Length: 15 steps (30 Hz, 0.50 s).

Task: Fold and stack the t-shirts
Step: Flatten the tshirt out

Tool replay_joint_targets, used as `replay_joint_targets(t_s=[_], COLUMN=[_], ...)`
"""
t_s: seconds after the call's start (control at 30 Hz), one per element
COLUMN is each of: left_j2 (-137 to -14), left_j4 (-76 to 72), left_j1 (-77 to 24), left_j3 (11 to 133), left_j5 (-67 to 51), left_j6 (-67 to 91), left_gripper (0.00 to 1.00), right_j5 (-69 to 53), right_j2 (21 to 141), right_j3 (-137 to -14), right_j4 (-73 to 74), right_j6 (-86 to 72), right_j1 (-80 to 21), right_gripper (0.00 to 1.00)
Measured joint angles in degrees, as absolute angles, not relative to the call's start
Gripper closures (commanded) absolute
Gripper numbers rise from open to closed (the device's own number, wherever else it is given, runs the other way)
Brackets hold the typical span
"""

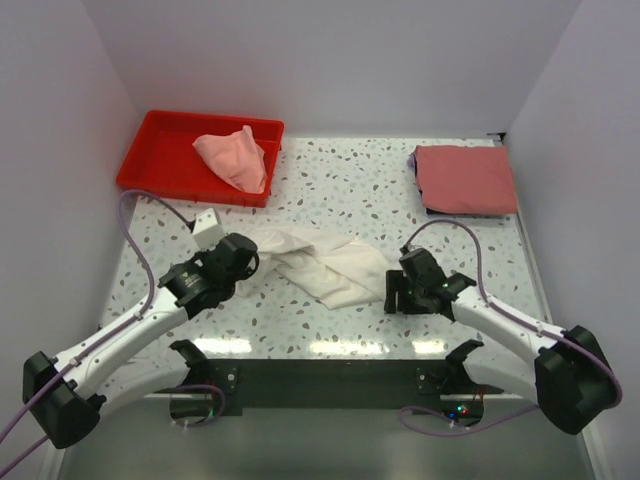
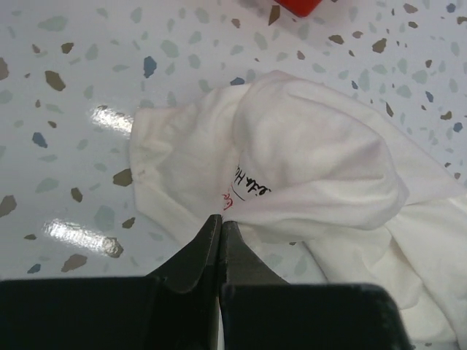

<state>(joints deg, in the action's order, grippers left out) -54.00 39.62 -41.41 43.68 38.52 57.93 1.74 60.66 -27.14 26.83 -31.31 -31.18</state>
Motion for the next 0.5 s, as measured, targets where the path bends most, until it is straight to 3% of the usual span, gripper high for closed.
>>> replay_joint_targets(t_s=[0.37, 0.5], left_j2=[-51.0, -51.0], left_j4=[46.6, 46.8], left_j1=[-40.2, -40.1], left_j3=[43.1, 42.8], left_j5=[43.5, 44.2], left_j6=[61.1, 61.1], left_gripper=[1.0, 1.0], right_j5=[11.7, 14.3], right_j2=[68.8, 71.7], right_j3=[-31.3, -32.9], right_j4=[27.5, 27.4], right_j6=[-34.5, -34.5], right_j1=[-36.4, -36.6], right_gripper=[0.46, 0.65])
